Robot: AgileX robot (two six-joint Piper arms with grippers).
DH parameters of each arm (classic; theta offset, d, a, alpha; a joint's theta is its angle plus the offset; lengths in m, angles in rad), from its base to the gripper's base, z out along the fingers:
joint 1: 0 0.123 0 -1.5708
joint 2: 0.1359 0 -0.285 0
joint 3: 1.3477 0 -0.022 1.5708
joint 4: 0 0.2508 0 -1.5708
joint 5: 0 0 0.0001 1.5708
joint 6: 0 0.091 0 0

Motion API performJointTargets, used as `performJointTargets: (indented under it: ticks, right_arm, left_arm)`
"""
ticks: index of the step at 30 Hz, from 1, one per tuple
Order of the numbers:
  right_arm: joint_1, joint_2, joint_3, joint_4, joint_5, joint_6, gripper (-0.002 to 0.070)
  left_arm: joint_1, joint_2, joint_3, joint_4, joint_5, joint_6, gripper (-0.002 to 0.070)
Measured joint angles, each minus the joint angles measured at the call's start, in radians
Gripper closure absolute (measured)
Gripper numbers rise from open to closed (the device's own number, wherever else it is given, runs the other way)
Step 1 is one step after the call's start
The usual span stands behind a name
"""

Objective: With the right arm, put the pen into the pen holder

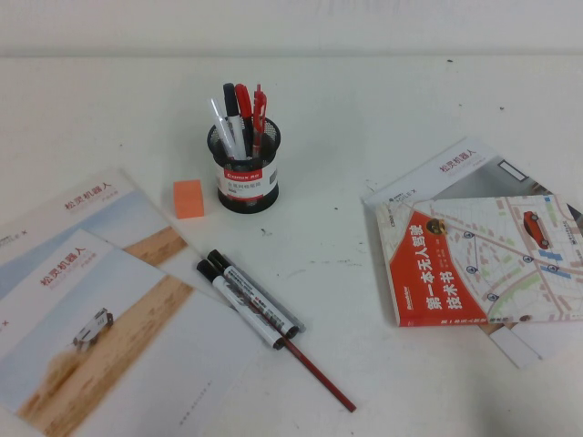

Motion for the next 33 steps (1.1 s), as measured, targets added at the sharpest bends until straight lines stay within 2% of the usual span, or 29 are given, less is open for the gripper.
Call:
performJointTargets:
  ticks: [5,10,16,20,23,29,33]
  right_arm:
    - [0.0,0.0,0.0,0.408,-0.045,0.0,0.0696]
    - [0.0,0.0,0.0,0.508,-0.078,-0.026,0.0696]
    - [0.0,0.0,0.0,0.517,-0.081,-0.061,0.0696]
    - [0.0,0.0,-0.027,0.517,-0.046,-0.285,0.0696]
    - [0.0,0.011,-0.146,0.497,0.012,-0.452,0.0696]
    - [0.0,0.245,-0.413,0.239,0.154,-0.534,0.0696]
    - [0.0,0.486,-0.545,0.149,0.258,-0.539,0.0696]
  left_arm:
    - [0.0,0.0,0.0,0.0,0.0,0.0,0.0676]
    - [0.0,0.0,0.0,0.0,0.0,0.0,0.0676]
    - [0.0,0.0,0.0,0.0,0.0,0.0,0.0676]
    - [0.0,0.0,0.0,0.0,0.0,0.0,0.0676]
    - [0.0,0.0,0.0,0.0,0.0,0.0,0.0676]
    - [0.0,0.0,0.0,0.0,0.0,0.0,0.0676]
    - [0.0,0.0,0.0,0.0,0.0,0.0,0.0676]
